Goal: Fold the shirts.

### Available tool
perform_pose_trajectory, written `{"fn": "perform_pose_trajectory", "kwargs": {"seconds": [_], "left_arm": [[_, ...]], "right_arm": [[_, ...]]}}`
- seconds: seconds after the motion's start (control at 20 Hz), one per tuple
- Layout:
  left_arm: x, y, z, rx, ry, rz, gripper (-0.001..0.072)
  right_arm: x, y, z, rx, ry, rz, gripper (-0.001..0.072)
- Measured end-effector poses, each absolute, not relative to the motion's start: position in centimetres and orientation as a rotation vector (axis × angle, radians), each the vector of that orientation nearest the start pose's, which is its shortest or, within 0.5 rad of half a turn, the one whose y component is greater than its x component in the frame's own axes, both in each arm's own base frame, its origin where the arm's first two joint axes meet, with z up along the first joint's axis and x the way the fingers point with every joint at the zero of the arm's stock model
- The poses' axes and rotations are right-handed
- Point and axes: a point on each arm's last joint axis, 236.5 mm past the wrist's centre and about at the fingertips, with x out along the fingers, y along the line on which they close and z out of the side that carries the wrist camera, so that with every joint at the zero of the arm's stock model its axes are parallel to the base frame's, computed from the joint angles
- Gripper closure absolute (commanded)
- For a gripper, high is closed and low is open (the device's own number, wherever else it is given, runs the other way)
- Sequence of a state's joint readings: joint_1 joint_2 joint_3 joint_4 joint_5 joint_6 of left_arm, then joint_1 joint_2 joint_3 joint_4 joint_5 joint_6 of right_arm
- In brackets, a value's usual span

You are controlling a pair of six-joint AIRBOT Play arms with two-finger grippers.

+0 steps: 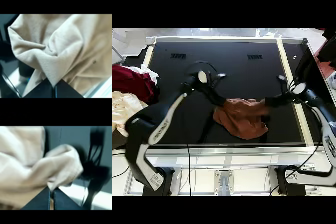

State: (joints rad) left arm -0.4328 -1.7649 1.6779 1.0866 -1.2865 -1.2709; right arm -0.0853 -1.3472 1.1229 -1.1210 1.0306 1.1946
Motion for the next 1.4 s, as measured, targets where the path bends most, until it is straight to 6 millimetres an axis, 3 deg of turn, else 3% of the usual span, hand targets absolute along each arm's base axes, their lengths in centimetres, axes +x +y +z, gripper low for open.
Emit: {"fn": "perform_pose_trajectory", "kwargs": {"seconds": [0.1, 0.2, 0.35, 0.4, 0.5, 0.6, 0.7, 0.85, 1.0, 1.2, 1.25, 1.3, 1.35, 1.4], "left_arm": [[40.3, -28.4, 6.2, 0.096, 1.173, -0.844, 0.0693], [39.6, -26.5, 13.7, 0.115, 1.002, -0.82, 0.0693], [36.2, -24.3, 24.7, 0.145, 0.721, -0.798, 0.0693], [34.5, -23.8, 28.3, 0.15, 0.621, -0.796, 0.0694], [31.6, -22.6, 34.0, 0.16, 0.445, -0.779, 0.0694], [30.2, -21.2, 36.7, 0.175, 0.355, -0.735, 0.0693], [31.0, -20.0, 36.0, 0.207, 0.377, -0.675, 0.0692], [35.0, -19.4, 29.6, 0.301, 0.567, -0.592, 0.0692], [40.6, -19.2, 19.6, 0.449, 0.804, -0.526, 0.0692], [46.8, -19.3, 4.6, 0.605, 1.045, -0.468, 0.0674], [47.7, -19.2, 1.6, 0.607, 1.083, -0.443, 0.0462], [48.3, -18.4, -1.1, 0.628, 1.13, -0.398, 0.0013], [48.9, -17.8, -3.2, 0.635, 1.152, -0.363, 0.0005], [50.1, -18.0, -3.8, 0.62, 1.119, -0.344, -0.0001]], "right_arm": [[41.8, 5.6, 8.0, 0.104, 0.983, 0.357, 0.0696], [40.6, 5.9, 17.8, 0.038, 0.775, 0.368, 0.0698], [35.3, 6.6, 32.9, -0.047, 0.43, 0.362, 0.0699], [33.0, 6.9, 36.9, -0.068, 0.329, 0.358, 0.0699], [28.7, 7.5, 42.8, -0.09, 0.179, 0.357, 0.0699], [26.2, 8.0, 45.4, -0.086, 0.116, 0.366, 0.0698], [26.2, 8.4, 45.0, -0.067, 0.147, 0.386, 0.0698], [30.6, 8.4, 41.2, -0.021, 0.287, 0.407, 0.0697], [37.6, 8.0, 34.8, 0.047, 0.47, 0.418, 0.0698], [48.5, 7.0, 22.3, 0.185, 0.707, 0.378, 0.0692], [50.6, 6.9, 19.0, 0.219, 0.756, 0.362, 0.0639], [53.1, 6.4, 16.1, 0.242, 0.765, 0.325, 0.0353], [55.3, 5.8, 13.8, 0.253, 0.76, 0.289, 0.0111], [56.5, 5.9, 11.2, 0.278, 0.789, 0.275, 0.0119]]}}
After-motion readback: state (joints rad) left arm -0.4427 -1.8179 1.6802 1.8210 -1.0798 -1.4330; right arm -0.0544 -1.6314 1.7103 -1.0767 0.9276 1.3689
